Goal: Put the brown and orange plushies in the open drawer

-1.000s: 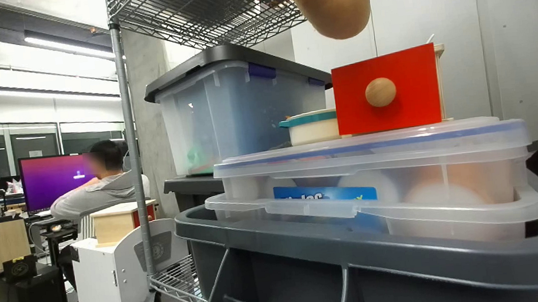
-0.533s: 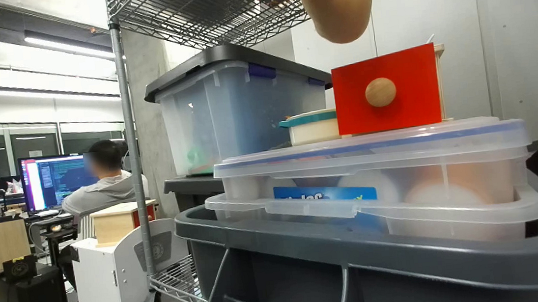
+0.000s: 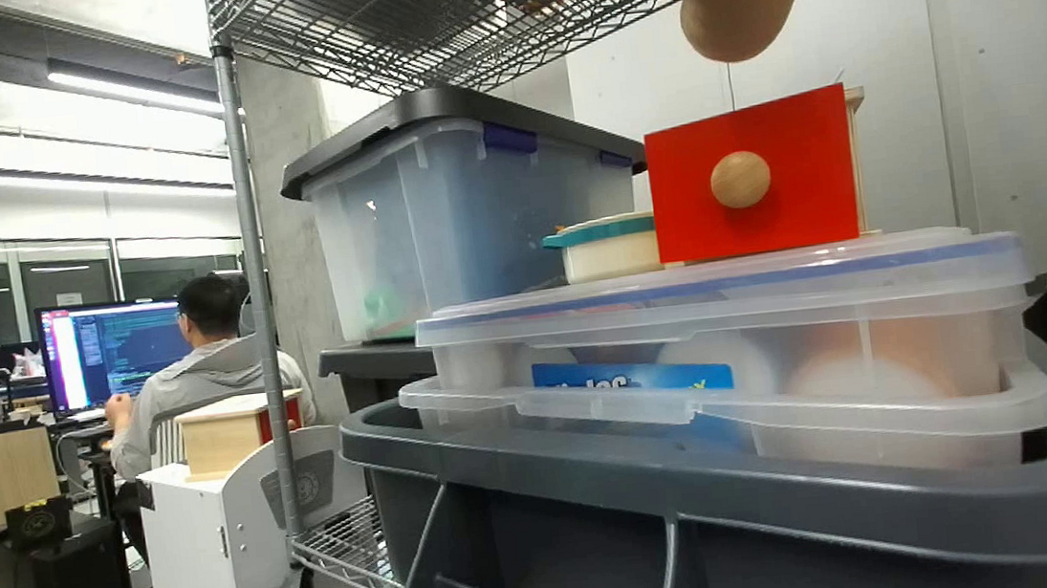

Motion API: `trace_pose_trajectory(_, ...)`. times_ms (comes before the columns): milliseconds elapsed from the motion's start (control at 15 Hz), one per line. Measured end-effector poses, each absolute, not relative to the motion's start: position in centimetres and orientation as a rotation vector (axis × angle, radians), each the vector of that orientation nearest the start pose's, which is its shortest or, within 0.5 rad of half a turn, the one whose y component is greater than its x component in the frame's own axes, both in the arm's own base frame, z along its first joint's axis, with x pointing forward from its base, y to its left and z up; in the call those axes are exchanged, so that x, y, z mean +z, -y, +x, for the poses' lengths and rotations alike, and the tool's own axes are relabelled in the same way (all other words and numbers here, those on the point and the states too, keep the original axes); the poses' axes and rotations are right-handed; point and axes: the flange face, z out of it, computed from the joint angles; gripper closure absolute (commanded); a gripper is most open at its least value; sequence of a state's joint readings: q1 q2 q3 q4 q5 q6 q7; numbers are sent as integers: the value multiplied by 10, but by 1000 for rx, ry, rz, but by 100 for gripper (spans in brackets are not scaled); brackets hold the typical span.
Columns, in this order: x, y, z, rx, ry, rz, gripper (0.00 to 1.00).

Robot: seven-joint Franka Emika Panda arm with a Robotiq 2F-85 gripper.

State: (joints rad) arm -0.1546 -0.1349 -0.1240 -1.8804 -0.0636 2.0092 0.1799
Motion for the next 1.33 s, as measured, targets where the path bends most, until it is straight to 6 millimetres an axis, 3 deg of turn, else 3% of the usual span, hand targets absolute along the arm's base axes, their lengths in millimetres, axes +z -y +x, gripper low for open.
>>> trace_pose_trajectory(800,574,163,544,-193,-621,-3144,97)
trace_pose_trajectory(1333,576,160,562,-166,-582,-3159,97)
